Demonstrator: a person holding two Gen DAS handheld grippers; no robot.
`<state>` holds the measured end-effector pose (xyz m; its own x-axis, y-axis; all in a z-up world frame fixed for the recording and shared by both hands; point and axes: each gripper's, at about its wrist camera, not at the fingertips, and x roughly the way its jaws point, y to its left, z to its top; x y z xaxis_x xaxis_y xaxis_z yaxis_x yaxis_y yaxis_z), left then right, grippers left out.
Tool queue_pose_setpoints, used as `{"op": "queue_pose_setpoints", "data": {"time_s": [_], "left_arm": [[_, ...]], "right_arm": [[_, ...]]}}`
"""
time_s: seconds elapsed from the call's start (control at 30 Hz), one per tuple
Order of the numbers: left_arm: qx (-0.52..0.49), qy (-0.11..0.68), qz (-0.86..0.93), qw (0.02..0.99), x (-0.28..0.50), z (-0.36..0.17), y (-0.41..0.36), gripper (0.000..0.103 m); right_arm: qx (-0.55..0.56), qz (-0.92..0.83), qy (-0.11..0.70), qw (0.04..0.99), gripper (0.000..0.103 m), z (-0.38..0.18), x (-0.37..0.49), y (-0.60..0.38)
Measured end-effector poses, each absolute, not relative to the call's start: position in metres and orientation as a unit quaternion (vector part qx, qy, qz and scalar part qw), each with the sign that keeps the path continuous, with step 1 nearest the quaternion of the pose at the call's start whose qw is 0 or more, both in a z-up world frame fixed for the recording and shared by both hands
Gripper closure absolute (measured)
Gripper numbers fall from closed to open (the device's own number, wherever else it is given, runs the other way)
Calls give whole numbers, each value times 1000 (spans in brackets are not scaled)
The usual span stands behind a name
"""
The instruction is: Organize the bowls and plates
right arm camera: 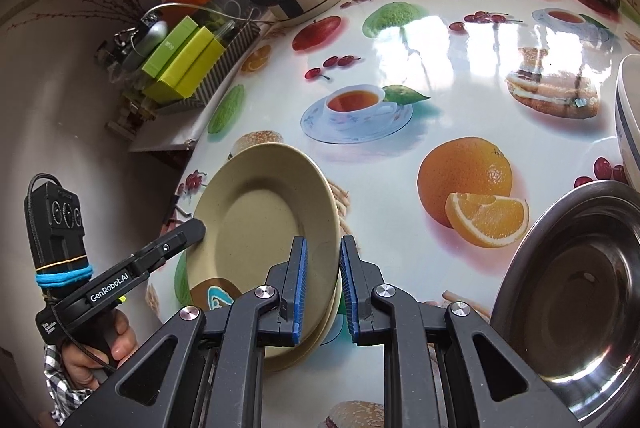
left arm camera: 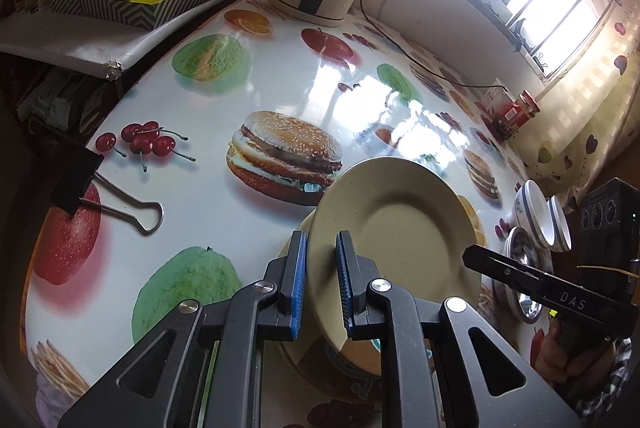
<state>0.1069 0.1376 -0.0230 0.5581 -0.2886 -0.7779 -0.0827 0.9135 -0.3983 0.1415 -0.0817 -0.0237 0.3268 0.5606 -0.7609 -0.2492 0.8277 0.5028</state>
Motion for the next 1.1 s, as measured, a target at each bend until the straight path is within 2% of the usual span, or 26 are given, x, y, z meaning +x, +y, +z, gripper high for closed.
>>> {"op": "queue_pose_setpoints", "data": {"time_s": [1.1], "left_arm": [[-202, 471, -50, 857, 91, -31, 147, 87]], "right_arm": [[115, 257, 521, 806, 86, -27, 125, -67]]}}
